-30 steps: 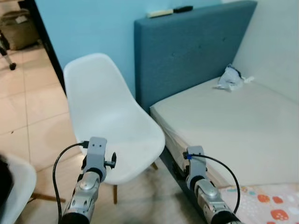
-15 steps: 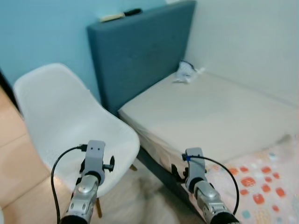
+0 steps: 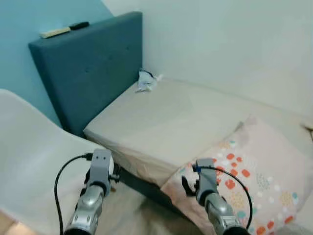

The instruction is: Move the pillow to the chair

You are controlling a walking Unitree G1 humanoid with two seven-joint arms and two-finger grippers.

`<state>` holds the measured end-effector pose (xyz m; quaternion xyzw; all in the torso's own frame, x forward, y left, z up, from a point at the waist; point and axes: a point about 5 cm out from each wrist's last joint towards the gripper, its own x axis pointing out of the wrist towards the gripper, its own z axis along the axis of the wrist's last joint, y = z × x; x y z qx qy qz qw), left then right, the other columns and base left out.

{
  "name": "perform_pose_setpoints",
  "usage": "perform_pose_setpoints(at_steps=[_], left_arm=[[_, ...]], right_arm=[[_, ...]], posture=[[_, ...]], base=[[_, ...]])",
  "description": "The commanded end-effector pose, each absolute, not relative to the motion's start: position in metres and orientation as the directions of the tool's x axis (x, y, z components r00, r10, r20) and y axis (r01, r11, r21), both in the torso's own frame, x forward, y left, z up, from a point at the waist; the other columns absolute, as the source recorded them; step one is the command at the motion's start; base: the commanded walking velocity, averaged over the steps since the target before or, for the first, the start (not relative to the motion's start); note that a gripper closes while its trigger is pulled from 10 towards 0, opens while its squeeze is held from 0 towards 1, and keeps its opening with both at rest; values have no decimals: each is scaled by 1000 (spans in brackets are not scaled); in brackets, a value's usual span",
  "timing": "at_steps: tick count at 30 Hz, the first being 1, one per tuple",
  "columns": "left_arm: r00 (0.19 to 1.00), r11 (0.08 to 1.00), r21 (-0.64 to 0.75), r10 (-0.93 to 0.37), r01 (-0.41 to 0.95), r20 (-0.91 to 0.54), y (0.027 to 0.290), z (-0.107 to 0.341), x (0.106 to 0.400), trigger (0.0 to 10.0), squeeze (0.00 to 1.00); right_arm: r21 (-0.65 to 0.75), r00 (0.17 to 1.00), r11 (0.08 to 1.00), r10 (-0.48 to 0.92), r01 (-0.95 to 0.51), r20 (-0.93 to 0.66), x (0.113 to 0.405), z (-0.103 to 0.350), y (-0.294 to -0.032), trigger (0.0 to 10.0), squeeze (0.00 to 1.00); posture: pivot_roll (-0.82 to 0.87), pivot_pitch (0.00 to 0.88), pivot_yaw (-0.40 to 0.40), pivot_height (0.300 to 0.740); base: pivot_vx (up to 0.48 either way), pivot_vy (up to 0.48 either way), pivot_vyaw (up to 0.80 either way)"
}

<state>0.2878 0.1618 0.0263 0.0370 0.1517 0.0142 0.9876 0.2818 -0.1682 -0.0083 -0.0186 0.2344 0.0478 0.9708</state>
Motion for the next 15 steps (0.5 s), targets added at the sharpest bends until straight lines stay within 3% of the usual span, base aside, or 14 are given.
perform_pose_setpoints(at_steps=[1, 15], left_arm=[[955, 997, 73, 37, -16, -296, 160, 27, 288, 10000, 0], [946, 992, 122, 26, 15, -323, 163, 24, 294, 10000, 0]], right_arm=[[-26, 880, 995, 78, -101, -468, 280, -10, -171, 10000, 0], [-54, 884, 995, 52, -87, -464, 277, -12, -174, 10000, 0]], posture=[[18, 14, 12, 740], [-16, 6, 25, 740]], base=[[0, 0, -800], [0, 0, -800]])
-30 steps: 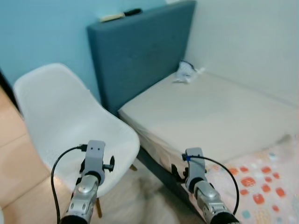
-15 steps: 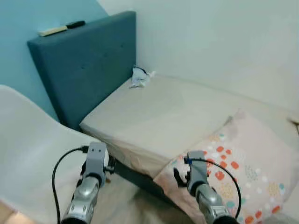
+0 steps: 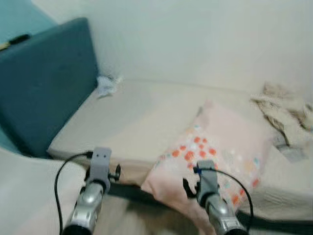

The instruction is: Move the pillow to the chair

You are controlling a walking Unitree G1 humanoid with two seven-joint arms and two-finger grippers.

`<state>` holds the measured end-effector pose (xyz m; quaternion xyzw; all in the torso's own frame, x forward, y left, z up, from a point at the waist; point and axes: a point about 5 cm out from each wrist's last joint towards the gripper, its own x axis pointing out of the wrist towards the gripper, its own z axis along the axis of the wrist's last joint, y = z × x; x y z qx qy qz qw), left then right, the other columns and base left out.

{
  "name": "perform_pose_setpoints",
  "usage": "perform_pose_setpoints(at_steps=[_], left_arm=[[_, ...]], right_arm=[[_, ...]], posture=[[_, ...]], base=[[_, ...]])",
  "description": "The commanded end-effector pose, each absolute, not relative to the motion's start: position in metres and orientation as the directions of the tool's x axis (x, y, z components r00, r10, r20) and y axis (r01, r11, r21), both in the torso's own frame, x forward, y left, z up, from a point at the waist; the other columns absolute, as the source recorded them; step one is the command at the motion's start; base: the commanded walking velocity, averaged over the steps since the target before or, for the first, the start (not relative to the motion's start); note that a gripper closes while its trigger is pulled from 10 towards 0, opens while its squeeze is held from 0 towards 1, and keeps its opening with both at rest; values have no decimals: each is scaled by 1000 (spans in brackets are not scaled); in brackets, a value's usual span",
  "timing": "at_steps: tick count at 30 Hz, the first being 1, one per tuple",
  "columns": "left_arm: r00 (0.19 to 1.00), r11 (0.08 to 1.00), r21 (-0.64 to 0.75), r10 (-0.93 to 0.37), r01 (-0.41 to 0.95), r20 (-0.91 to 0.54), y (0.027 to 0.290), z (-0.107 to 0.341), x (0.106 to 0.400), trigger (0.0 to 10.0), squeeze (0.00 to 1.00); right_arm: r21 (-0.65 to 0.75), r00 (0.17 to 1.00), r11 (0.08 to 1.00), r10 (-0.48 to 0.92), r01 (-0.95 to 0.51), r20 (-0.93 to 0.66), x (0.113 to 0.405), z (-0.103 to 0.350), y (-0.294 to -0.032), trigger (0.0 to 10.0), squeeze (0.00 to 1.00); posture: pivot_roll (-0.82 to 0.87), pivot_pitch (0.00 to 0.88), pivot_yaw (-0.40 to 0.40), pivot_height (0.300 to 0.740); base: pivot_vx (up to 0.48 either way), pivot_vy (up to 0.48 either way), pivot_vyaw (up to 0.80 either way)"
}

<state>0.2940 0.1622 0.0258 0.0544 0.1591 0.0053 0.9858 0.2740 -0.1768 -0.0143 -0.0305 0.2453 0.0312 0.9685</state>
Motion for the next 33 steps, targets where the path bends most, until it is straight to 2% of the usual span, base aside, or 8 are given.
perform_pose_setpoints(at_steps=[1, 8, 9, 11, 23, 25, 26, 33], left_arm=[[945, 989, 145, 11, 39, -328, 160, 22, 293, 10000, 0], [942, 988, 155, 47, 6, -332, 162, 18, 289, 10000, 0], [929, 991, 107, 112, -79, -354, 170, 14, 287, 10000, 0], [925, 989, 79, 144, -124, -351, 175, 14, 285, 10000, 0], [938, 994, 35, 109, -103, -330, 156, 21, 291, 10000, 0], [939, 996, 63, 83, -66, -333, 151, 21, 293, 10000, 0], [931, 989, 139, 88, -40, -356, 152, 14, 292, 10000, 0], [921, 983, 85, 183, -164, -343, 167, 21, 293, 10000, 0]], right_arm=[[-58, 898, 996, 38, -71, -439, 278, -8, -178, 10000, 0], [-69, 911, 997, 7, -38, -412, 279, -4, -185, 10000, 0], [-71, 913, 996, 25, -59, -407, 279, -4, -181, 10000, 0], [-78, 911, 993, 49, -88, -409, 278, -5, -176, 10000, 0], [-116, 921, 979, 115, -169, -373, 291, 10, -184, 10000, 0], [-100, 928, 980, 128, -173, -351, 294, 16, -185, 10000, 0], [-64, 939, 988, 116, -144, -323, 298, 21, -188, 10000, 0], [-61, 932, 974, 188, -217, -311, 302, 24, -172, 10000, 0]], posture=[[-30, 20, 34, 740], [-49, 31, 41, 740], [-46, 46, 31, 740], [-51, 50, 28, 740], [-66, 95, 14, 740], [-73, 78, -1, 740], [-79, 100, -14, 740], [-33, 43, -61, 740]], base=[[0, 0, -800], [0, 0, -800], [0, 0, -800], [0, 0, -800], [0, 0, -800], [0, 0, -538], [0, 0, 0], [0, 0, 0]])
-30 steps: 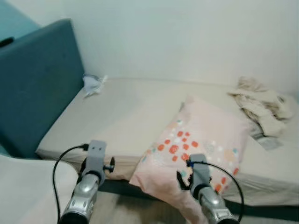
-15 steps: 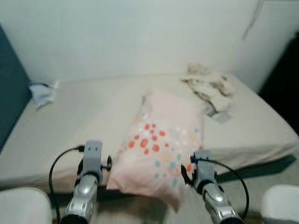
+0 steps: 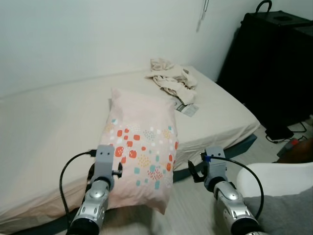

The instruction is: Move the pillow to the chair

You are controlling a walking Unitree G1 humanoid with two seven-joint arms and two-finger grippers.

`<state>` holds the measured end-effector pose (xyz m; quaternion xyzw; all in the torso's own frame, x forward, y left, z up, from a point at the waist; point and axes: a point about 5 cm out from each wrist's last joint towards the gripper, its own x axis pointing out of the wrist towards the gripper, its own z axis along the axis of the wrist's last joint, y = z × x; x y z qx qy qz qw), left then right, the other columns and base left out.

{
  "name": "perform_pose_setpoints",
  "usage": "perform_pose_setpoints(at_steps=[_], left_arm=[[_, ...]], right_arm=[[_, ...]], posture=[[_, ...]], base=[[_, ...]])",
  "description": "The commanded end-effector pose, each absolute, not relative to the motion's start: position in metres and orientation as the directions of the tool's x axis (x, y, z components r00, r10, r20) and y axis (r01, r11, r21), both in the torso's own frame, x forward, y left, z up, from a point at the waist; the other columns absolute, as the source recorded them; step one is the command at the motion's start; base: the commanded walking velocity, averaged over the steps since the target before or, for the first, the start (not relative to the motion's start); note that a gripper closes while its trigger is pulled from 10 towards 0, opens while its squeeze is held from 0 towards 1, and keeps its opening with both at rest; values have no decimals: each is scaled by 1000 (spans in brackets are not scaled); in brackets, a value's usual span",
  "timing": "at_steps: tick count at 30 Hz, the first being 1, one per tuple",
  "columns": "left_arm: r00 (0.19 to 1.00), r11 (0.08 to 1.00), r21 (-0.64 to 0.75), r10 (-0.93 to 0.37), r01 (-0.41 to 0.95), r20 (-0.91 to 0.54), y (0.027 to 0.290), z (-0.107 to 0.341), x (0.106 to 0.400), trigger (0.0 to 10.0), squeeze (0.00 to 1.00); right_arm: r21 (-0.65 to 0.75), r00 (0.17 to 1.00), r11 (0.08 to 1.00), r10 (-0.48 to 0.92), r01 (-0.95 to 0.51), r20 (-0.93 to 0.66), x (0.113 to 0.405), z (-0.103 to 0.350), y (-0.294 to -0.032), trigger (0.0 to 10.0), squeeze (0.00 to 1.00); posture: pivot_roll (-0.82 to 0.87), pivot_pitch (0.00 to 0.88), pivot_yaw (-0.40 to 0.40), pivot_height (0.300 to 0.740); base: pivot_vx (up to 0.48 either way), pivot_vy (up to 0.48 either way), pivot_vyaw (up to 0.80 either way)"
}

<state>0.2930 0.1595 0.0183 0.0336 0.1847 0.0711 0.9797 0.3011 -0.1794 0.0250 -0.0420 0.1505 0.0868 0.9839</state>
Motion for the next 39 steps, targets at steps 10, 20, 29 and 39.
perform_pose_setpoints(at_steps=[10, 20, 29, 39], left_arm=[[936, 982, 72, 190, -177, -297, 168, 27, 297, 10000, 0], [959, 992, 72, 119, -104, -257, 162, 35, 299, 10000, 0], [960, 992, 74, 122, -106, -252, 165, 38, 303, 10000, 0], [945, 987, 48, 162, -155, -284, 168, 35, 301, 10000, 0]], right_arm=[[-85, 907, 949, 261, -304, -330, 314, 29, -152, 10000, 0], [-76, 923, 960, 233, -268, -306, 317, 33, -153, 10000, 0], [-73, 924, 965, 218, -252, -313, 311, 27, -155, 10000, 0], [-86, 919, 960, 225, -265, -325, 314, 29, -154, 10000, 0]], posture=[[-3, 32, -85, 740], [-18, 43, -45, 740], [-16, 46, -45, 740], [-22, 48, -69, 740]], base=[[0, 0, 533], [0, 0, 0], [0, -213, 0], [0, -96, 0]])
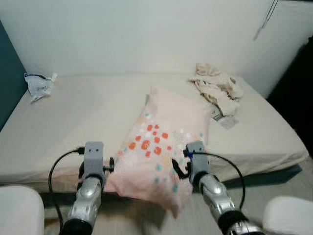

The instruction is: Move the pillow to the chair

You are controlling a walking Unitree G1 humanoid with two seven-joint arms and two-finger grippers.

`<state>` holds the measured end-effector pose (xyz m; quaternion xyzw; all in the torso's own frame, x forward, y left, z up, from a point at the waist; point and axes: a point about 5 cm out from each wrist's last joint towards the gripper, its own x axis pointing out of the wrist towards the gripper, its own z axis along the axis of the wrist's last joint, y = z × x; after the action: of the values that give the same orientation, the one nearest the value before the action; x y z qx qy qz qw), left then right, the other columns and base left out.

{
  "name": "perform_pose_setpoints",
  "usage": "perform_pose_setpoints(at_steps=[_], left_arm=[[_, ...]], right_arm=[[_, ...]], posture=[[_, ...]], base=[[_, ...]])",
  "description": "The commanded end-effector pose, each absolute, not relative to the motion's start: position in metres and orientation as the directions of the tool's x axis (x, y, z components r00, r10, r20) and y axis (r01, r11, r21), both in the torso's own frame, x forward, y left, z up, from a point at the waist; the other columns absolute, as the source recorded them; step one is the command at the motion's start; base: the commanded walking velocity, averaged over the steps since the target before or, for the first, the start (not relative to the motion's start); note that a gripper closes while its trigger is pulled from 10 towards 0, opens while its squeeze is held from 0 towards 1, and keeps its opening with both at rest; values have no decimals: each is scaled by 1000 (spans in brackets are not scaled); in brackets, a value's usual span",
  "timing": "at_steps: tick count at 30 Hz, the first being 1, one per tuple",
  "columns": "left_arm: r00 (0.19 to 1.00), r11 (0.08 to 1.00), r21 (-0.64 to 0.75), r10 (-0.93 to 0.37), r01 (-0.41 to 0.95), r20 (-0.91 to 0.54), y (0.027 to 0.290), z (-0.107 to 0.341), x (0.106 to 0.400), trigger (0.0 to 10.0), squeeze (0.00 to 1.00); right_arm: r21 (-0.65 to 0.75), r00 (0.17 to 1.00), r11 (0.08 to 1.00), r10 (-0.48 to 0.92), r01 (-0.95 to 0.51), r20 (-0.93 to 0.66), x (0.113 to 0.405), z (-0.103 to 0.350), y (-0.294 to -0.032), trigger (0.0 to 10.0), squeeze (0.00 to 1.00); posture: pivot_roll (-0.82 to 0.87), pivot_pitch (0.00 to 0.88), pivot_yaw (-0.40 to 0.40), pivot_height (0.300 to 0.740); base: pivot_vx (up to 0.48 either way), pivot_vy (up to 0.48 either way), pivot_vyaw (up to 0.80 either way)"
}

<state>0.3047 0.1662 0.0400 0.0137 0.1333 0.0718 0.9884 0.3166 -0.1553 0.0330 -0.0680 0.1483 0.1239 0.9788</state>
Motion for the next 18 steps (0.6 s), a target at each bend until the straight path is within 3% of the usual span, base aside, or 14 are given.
perform_pose_setpoints(at_steps=[1, 6, 11, 18], left_arm=[[945, 987, 48, 162, -155, -284, 168, 35, 301, 10000, 0], [941, 984, 32, 177, -175, -290, 168, 34, 300, 10000, 0], [945, 986, 19, 165, -167, -283, 168, 35, 300, 10000, 0], [951, 986, 28, 166, -165, -261, 166, 36, 299, 10000, 0]], right_arm=[[-86, 919, 960, 225, -265, -325, 314, 29, -154, 10000, 0], [-93, 915, 956, 234, -278, -329, 315, 29, -154, 10000, 0], [-97, 913, 954, 237, -284, -333, 314, 29, -154, 10000, 0], [-97, 912, 955, 234, -281, -337, 312, 27, -154, 10000, 0]], posture=[[-22, 48, -69, 740], [-25, 52, -77, 740], [-27, 56, -81, 740], [-33, 56, -71, 740]], base=[[0, 0, 0], [0, 0, 0], [0, 480, 0], [0, 0, 0]])
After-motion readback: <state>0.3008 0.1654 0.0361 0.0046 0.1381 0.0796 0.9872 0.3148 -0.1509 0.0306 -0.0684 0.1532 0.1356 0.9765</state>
